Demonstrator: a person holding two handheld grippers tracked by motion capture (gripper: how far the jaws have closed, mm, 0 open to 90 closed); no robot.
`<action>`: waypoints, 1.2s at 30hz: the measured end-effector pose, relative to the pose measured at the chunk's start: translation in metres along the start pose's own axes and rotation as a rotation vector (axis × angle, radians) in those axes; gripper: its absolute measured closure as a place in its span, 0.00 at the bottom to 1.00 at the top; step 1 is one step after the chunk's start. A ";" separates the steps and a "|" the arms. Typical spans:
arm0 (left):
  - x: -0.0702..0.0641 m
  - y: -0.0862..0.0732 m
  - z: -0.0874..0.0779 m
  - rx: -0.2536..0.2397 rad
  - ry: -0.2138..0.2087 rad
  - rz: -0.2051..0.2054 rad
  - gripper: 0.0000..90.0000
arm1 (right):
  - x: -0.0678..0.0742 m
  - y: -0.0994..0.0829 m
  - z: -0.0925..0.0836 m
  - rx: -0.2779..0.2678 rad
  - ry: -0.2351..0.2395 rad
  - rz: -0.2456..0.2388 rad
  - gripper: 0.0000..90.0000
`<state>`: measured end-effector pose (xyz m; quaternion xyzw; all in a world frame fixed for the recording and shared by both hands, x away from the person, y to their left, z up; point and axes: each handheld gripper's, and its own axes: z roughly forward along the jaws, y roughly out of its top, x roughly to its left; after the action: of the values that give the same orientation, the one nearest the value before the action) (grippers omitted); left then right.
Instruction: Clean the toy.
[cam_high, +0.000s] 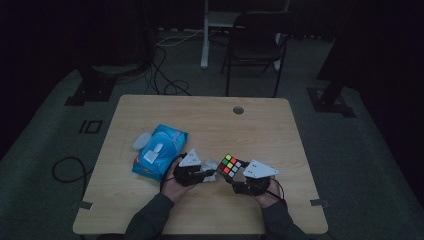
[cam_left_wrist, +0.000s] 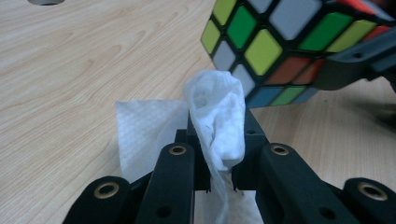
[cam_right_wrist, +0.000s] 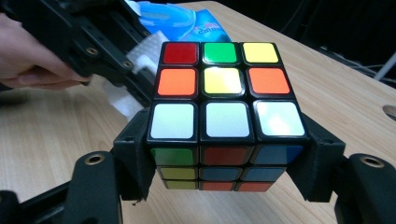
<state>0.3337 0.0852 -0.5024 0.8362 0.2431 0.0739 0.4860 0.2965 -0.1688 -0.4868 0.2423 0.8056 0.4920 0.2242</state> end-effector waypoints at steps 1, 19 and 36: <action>-0.001 0.000 0.000 0.001 0.001 0.003 0.91 | -0.001 0.000 0.000 0.002 -0.004 0.006 0.38; -0.021 0.008 -0.003 -0.010 -0.009 0.069 0.91 | 0.000 0.000 0.007 0.039 -0.053 0.044 0.38; -0.029 0.017 -0.011 -0.044 -0.016 0.090 0.91 | 0.000 -0.005 0.014 0.081 -0.044 0.053 0.38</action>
<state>0.3105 0.0734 -0.4792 0.8359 0.1997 0.0946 0.5024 0.3036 -0.1615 -0.4972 0.2833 0.8131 0.4592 0.2186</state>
